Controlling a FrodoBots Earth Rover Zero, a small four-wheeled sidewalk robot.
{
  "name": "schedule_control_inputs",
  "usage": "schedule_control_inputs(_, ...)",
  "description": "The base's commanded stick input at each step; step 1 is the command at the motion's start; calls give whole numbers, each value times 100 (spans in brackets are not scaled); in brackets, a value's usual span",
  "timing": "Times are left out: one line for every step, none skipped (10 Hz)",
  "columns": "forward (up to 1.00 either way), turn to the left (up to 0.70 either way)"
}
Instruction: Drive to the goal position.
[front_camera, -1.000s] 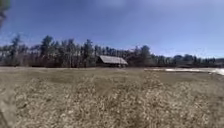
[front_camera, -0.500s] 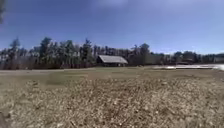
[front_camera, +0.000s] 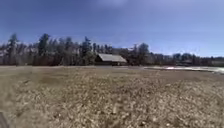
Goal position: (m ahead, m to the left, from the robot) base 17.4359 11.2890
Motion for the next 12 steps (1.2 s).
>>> schedule_control_inputs(70, 0)
schedule_control_inputs(70, 0)
schedule_control_inputs(70, 0)
schedule_control_inputs(70, 0)
schedule_control_inputs(70, 0)
schedule_control_inputs(70, 0)
schedule_control_inputs(70, 0)
schedule_control_inputs(70, 0)
schedule_control_inputs(70, 0)
schedule_control_inputs(70, 0)
schedule_control_inputs(70, 0)
schedule_control_inputs(70, 0)
